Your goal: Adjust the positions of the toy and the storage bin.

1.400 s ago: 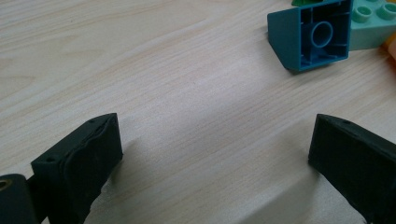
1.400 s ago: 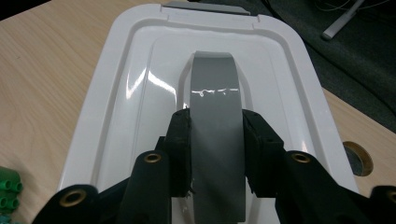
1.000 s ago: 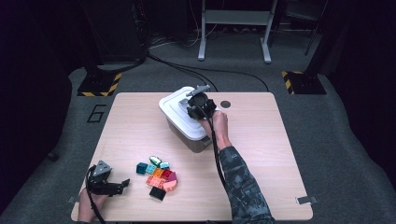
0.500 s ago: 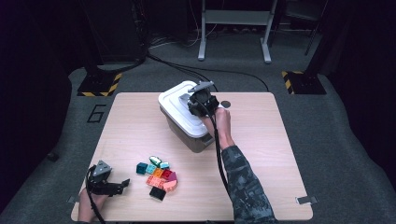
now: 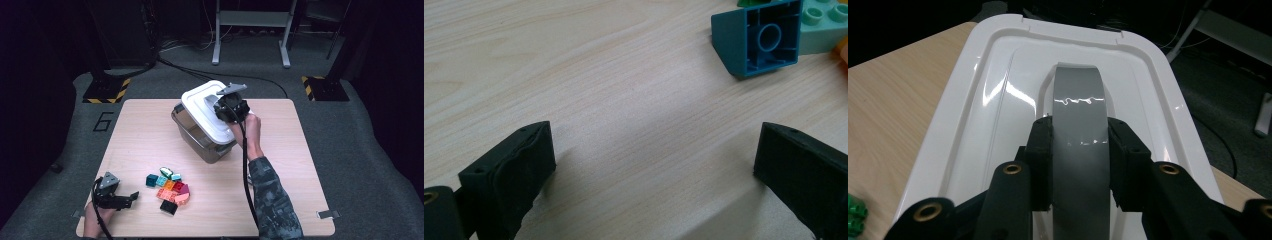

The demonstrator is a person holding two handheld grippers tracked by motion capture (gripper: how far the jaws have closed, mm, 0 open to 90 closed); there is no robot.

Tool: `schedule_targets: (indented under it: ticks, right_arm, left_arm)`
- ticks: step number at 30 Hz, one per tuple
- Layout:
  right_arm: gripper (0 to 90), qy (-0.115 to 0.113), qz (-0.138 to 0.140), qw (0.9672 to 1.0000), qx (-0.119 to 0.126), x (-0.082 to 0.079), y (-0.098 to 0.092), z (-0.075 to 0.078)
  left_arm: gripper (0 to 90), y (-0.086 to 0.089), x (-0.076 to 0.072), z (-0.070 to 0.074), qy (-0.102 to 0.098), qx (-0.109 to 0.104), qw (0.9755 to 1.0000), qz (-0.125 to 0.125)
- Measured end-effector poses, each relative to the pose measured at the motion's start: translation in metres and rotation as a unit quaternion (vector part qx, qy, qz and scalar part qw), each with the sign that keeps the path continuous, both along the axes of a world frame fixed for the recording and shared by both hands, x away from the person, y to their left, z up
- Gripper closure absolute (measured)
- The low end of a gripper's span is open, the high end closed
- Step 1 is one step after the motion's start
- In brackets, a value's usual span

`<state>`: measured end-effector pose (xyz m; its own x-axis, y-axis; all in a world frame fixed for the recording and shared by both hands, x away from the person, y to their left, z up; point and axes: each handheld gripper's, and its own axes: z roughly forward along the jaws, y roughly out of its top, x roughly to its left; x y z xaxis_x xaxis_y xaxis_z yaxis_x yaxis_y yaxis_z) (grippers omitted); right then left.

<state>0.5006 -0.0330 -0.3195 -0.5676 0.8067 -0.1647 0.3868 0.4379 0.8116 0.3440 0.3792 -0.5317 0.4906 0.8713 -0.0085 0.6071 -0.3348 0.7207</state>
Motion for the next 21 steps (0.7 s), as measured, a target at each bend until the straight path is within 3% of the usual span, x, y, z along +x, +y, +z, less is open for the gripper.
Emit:
schedule_targets:
  ticks: [7,16,21]
  right_arm:
    - [66.6,-0.016,-0.025,0.9996,0.005,-0.003,-0.027,0.005]
    - [66.6,-0.022,-0.062,0.9978,0.005,-0.01,-0.064,0.006]
    - [66.6,-0.023,-0.08,0.9965,0.009,-0.013,-0.082,0.004]
  left_arm:
    - [2.8,0.0,0.0,0.0,0.0,0.0,1.0,0.0]
    - [2.9,0.002,0.001,0.002,0.004,0.007,0.9999,-0.007]
    - [3.0,0.0,0.001,0.001,0.0,0.001,1.0,0.0]
